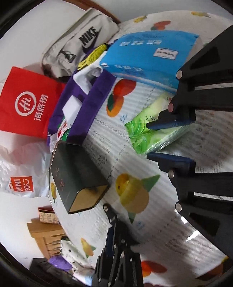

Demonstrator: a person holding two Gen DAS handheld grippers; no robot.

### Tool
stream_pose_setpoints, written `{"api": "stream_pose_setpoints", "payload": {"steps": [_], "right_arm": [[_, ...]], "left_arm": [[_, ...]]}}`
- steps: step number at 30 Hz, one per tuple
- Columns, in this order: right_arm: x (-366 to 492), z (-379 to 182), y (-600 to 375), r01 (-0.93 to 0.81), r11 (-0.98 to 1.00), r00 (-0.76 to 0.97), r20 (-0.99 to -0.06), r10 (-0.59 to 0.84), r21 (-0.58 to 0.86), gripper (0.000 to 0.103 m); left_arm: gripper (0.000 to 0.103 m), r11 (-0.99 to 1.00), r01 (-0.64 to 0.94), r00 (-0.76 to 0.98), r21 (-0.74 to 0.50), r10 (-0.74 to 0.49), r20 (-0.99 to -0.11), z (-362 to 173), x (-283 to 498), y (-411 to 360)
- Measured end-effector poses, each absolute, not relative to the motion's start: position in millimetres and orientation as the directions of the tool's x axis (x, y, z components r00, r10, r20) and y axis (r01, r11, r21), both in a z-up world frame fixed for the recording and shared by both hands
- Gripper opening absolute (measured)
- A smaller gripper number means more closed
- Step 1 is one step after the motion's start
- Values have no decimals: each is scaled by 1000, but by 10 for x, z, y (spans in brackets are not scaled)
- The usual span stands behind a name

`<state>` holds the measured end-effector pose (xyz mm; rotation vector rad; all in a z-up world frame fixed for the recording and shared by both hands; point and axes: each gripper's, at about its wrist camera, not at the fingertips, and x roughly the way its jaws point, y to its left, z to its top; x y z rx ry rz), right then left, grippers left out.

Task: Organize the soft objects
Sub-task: 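Lift the watch strap with the left tool while the right tool grasps the green tissue packet, then carry the watch strap and green tissue packet over the purple towel with both tools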

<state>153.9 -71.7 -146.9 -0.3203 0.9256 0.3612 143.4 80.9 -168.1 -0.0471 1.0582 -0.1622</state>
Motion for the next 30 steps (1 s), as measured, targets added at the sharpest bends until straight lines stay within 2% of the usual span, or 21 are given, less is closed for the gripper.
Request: {"api": "stream_pose_setpoints", "payload": {"steps": [8, 11, 14, 15, 16, 21, 26, 30], "right_arm": [[1074, -1333, -868, -440, 898, 458, -856, 238, 15, 24], [895, -1358, -882, -464, 885, 430, -864, 262, 37, 29], [797, -1355, -905, -492, 870, 435, -856, 279, 33, 49], [778, -1342, -920, -491, 871, 445, -854, 271, 21, 62], [764, -1326, -944, -491, 871, 456, -848, 270, 13, 70], [799, -1306, -1108, -486, 873, 511, -821, 254, -32, 87], [966, -1467, -1166, -492, 869, 473, -824, 313, 48, 87], [1025, -1598, -1100, -503, 863, 470, -825, 315, 43, 87]], "left_arm": [[21, 987, 115, 475, -113, -154, -866, -1660, 1362, 718], [21, 988, 109, 480, -110, -149, -865, -1663, 1345, 706], [21, 989, 100, 478, -109, -144, -867, -1661, 1352, 704], [21, 989, 99, 477, -108, -142, -867, -1661, 1352, 703], [21, 989, 97, 477, -108, -141, -868, -1659, 1351, 702], [21, 989, 96, 474, -112, -145, -869, -1658, 1332, 697], [21, 989, 95, 471, -111, -143, -870, -1658, 1318, 689], [21, 991, 95, 471, -96, -129, -872, -1662, 1314, 666]]}}
